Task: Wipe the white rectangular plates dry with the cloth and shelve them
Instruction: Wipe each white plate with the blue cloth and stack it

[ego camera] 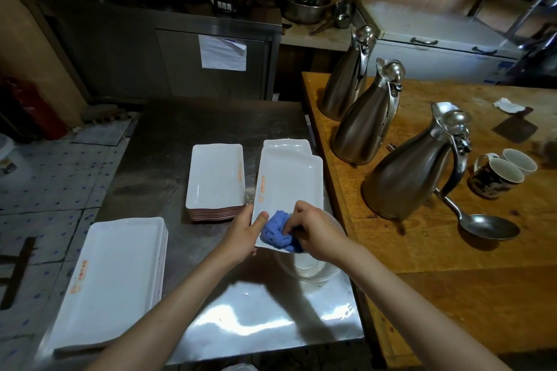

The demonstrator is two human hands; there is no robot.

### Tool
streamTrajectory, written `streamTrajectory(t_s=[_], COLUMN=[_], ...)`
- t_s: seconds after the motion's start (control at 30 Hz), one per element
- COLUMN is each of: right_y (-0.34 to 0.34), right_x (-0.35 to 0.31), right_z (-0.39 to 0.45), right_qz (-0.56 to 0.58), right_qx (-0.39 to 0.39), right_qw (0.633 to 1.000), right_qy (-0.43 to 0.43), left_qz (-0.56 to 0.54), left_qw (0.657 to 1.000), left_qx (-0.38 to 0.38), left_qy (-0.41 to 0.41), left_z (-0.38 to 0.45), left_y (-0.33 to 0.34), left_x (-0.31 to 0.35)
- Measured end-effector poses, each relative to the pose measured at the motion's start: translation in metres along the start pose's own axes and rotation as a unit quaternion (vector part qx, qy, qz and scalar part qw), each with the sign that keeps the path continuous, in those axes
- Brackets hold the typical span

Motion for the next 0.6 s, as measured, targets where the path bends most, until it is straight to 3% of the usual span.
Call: streamTrajectory(t_s=[0.43, 0.6], right_y=[-0.01, -0.024], right_x=[0.019, 0.017], right_z=[-0.009, -0.023], right_qz=[-0.046, 0.002], right_qx=[0.057, 0.166], right_qw=[0.997, 0.986], right_qy=[-0.013, -0.008], left_qz=[-0.005, -0.008], left_qw=[1.0, 0.999], left_qx=[0.007, 0.028], left_qy=[0.001, 0.016], left_z=[0.001, 0.0], left_y=[-0.006, -0.013], left_x=[-0.004, -0.005])
Point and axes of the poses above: each hand's wrist, its own z-axis towards the middle knuckle, its own y-axis out of the palm, x = y × z, the point moved 9 cm from there along z, towards the middle knuckle, and after that the axes turned 11 degrees about -x, right-handed, at the moved point
